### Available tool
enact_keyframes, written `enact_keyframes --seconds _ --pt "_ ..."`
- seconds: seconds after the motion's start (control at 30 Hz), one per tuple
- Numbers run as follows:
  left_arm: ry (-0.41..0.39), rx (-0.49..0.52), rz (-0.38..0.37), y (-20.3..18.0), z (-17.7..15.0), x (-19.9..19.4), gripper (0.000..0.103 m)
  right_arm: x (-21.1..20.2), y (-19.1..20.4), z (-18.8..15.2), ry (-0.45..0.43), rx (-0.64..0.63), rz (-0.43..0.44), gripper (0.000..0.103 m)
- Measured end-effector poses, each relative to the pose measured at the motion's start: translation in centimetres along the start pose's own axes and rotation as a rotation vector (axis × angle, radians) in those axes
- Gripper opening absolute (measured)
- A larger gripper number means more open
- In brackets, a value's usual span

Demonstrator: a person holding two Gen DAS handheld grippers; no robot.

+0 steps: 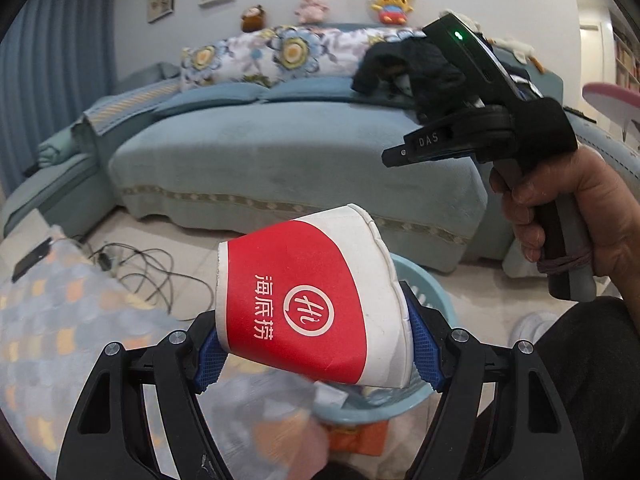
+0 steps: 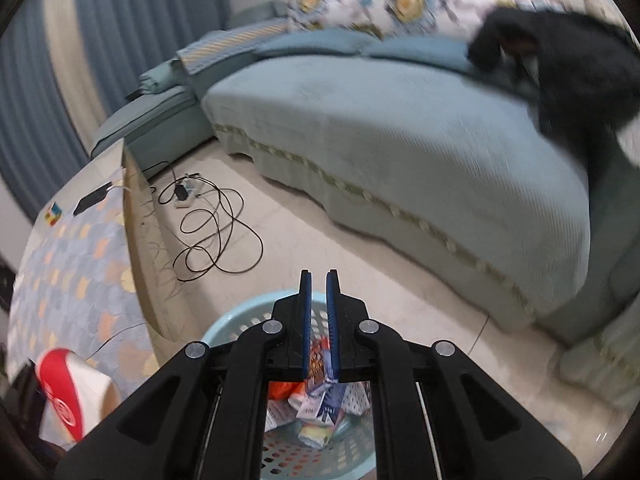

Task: Collect trash
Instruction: 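Open the left gripper to drop the paper cup into the basket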

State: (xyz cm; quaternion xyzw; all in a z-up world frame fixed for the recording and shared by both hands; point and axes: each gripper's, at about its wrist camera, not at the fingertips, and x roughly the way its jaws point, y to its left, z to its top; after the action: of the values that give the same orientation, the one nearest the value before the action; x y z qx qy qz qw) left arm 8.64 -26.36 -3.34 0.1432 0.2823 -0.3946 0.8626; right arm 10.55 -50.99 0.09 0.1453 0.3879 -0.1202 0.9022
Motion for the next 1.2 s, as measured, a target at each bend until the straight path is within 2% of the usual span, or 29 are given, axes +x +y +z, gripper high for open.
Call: enact_keyframes --seconds 0.17,0.23,0.27,0.3,0.33,0.37,0.43,0.6,0.7,0.87,0.93,0.97,1.0,1.07,1.1,1.2 --pt "0.026 -0.009 -0.015 -1.4 0.6 2.1 0.073 0.6 -0.3 -0.5 0.022 -0.026 -0.027 0.008" --pt "0.042 -0.019 -0.025 -1.9 0.6 2.5 0.073 0.9 0.3 -0.6 0.036 -0.051 -0.060 0.026" --pt "0.048 -0.023 -0.036 -2.2 0.6 2.5 0.075 1.0 0.5 -0.6 0.038 -0.055 -0.073 0.049" --pt "0.051 -0.033 -0.059 -2.6 0.5 2.6 0.079 0.8 0.5 -0.7 0.027 -0.049 -0.072 0.063" --pt "0.052 -0.042 -0.076 -2.8 0.7 2.6 0.094 0.5 0.5 -0.7 0.015 -0.042 -0.065 0.063" --pt "0.048 -0.054 -0.105 -2.9 0.6 2.5 0.095 0.2 0.3 -0.6 0.004 -0.033 -0.058 0.063" --pt "0.058 -0.059 -0.105 -3.0 0.7 2.6 0.095 -0.3 -0.1 -0.5 -0.014 -0.009 -0.058 0.063" --pt "0.056 -0.116 0.003 0.2 0.3 1.1 0.095 -1.3 -1.9 -1.2 -0.037 0.066 -0.044 0.063" --pt "0.042 -0.157 0.054 3.5 -0.7 -1.5 0.095 -2.2 -2.6 -1.4 -0.068 0.102 -0.021 0.063" --pt "0.002 -0.143 0.158 5.7 -2.5 -7.0 0.095 -4.8 -2.4 -2.5 -0.143 0.173 0.043 0.063" --pt "-0.043 -0.161 0.227 6.3 -3.4 -9.5 0.095 -6.2 -1.0 -3.7 -0.167 0.167 0.090 0.070" --pt "-0.057 -0.173 0.246 6.5 -3.3 -10.3 0.095 -6.8 -0.1 -4.3 -0.176 0.157 0.095 0.078" --pt "-0.066 -0.186 0.263 6.6 -3.5 -11.0 0.095 -7.4 0.9 -4.8 -0.182 0.143 0.086 0.085" --pt "-0.061 -0.217 0.289 6.7 -3.5 -12.2 0.095 -8.6 3.3 -6.4 -0.207 0.105 0.052 0.092" --pt "-0.064 -0.232 0.298 6.7 -3.5 -12.7 0.095 -9.2 4.8 -7.4 -0.225 0.077 0.044 0.095" --pt "-0.081 -0.276 0.283 6.7 -4.1 -13.8 0.095 -9.6 7.8 -9.7 -0.229 0.020 -0.003 0.095"
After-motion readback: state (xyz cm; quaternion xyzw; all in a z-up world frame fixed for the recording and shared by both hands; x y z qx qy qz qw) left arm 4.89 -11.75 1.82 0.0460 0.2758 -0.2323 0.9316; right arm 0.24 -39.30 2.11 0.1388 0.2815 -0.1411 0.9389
